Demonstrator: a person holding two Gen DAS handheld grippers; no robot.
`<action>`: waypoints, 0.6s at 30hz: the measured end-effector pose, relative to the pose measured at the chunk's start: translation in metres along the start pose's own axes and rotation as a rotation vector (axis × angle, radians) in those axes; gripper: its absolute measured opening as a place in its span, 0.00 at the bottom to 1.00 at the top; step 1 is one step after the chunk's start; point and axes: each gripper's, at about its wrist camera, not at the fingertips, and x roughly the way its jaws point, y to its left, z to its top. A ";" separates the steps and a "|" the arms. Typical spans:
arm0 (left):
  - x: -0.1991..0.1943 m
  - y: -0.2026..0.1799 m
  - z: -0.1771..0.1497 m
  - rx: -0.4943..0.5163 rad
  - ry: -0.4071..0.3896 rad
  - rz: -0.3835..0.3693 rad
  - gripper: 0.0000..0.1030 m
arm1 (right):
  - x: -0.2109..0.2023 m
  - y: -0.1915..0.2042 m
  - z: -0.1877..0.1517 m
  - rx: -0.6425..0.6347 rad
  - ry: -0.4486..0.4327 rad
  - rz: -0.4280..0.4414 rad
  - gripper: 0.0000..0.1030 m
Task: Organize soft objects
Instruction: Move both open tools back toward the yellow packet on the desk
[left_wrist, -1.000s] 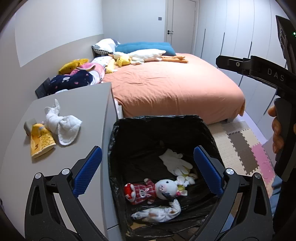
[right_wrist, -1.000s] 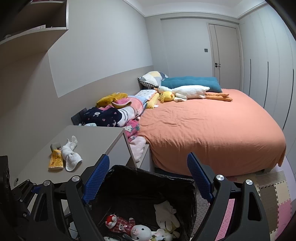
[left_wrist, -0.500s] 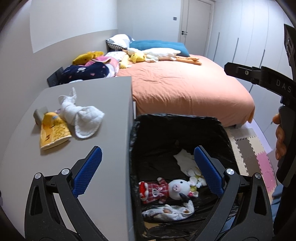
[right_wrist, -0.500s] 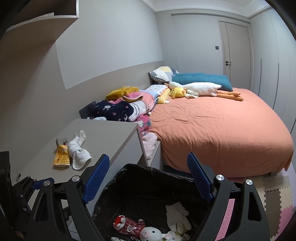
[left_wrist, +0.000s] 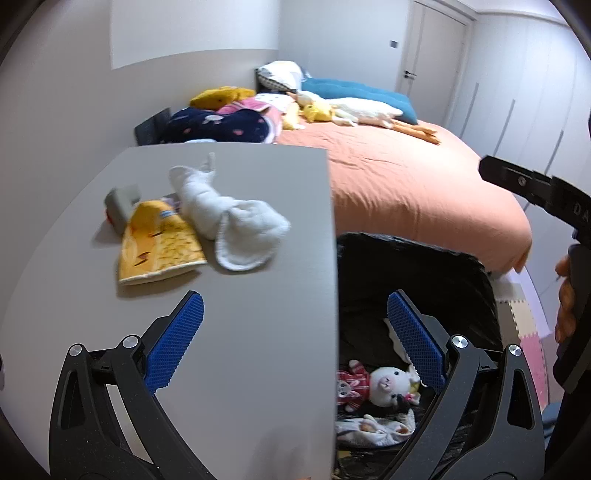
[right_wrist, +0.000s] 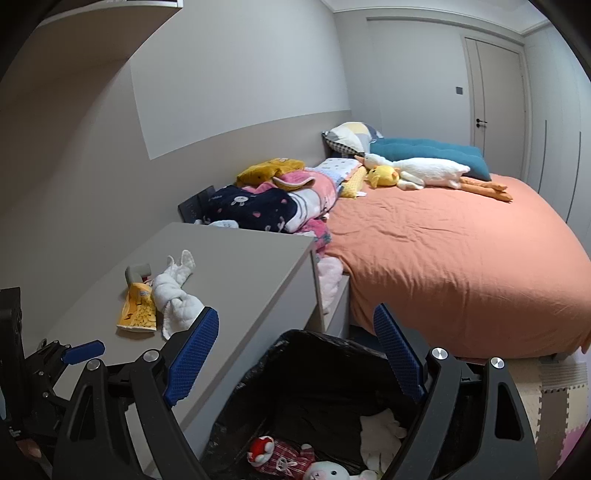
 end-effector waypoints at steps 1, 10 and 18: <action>0.001 0.005 0.001 -0.008 -0.001 0.005 0.94 | 0.003 0.002 0.001 0.000 0.002 0.005 0.83; 0.014 0.046 0.011 -0.060 -0.009 0.067 0.94 | 0.038 0.022 0.008 -0.005 0.030 0.039 0.83; 0.037 0.085 0.019 -0.103 0.017 0.097 0.94 | 0.073 0.046 0.016 -0.036 0.056 0.070 0.83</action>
